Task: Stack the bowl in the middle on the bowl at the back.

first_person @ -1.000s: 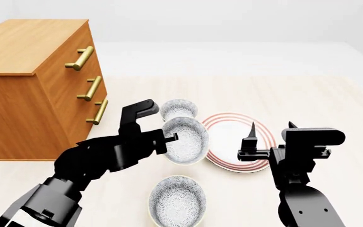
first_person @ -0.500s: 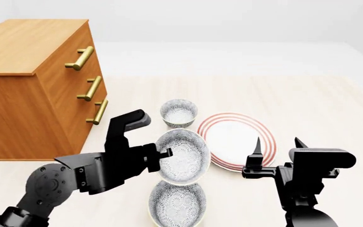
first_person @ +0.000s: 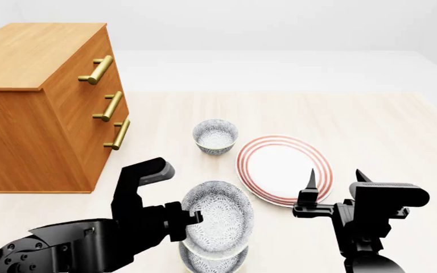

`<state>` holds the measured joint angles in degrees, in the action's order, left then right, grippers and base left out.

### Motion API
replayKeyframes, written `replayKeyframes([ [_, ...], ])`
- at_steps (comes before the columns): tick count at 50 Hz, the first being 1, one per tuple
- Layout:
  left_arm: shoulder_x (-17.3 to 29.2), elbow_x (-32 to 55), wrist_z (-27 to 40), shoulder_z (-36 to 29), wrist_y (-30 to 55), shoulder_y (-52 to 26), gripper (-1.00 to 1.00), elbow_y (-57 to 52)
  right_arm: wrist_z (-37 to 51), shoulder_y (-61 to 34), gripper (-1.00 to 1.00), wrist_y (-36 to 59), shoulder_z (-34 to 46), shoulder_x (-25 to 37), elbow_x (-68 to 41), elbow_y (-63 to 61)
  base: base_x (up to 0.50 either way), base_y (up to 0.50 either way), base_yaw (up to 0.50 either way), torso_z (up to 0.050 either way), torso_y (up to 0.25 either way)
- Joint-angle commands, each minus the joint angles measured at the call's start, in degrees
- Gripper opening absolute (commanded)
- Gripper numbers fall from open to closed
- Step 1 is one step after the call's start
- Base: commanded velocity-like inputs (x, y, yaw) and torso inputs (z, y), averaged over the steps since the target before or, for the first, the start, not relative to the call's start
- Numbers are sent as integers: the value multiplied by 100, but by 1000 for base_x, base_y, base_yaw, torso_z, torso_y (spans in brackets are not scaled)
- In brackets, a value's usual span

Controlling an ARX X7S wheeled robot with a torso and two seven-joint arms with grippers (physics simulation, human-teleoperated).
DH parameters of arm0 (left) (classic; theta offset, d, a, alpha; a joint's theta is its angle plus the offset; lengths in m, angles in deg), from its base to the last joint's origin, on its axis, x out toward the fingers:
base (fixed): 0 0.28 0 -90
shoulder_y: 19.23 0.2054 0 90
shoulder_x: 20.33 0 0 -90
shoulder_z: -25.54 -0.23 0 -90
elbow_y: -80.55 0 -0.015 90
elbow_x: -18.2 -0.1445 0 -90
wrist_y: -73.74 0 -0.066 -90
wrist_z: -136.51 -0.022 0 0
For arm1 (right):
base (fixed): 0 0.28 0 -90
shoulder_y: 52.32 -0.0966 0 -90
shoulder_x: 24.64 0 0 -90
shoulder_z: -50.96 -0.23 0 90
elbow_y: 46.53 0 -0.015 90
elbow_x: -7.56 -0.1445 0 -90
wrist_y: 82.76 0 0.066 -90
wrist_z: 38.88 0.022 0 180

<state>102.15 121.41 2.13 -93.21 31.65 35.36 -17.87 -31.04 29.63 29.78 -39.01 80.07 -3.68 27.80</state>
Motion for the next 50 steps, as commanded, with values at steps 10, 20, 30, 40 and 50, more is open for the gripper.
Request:
replayKeyframes([
  [10, 171, 202, 232, -40, -67, 574, -100, -433, 13, 32, 100, -140, 1, -5, -79, 146, 0, 0, 0, 0, 0],
  [20, 104, 45, 120, -128, -80, 544, -100, -91, 29, 34, 100, -182, 8, 3, -102, 201, 0, 0, 0, 0, 1],
  [30, -83, 74, -11, -214, -39, 300, -100, 492, 39, 39, 100, -221, 25, 19, -113, 275, 0, 0, 0, 0, 0],
  [40, -234, 55, -176, -311, -1, 150, -100, 958, 43, 59, 100, -225, 16, 44, -152, 287, 0, 0, 0, 0, 0],
  [50, -229, 20, -265, -310, -20, 138, -100, 942, 57, 50, 100, -259, 32, 51, -168, 342, 0, 0, 0, 0, 0],
])
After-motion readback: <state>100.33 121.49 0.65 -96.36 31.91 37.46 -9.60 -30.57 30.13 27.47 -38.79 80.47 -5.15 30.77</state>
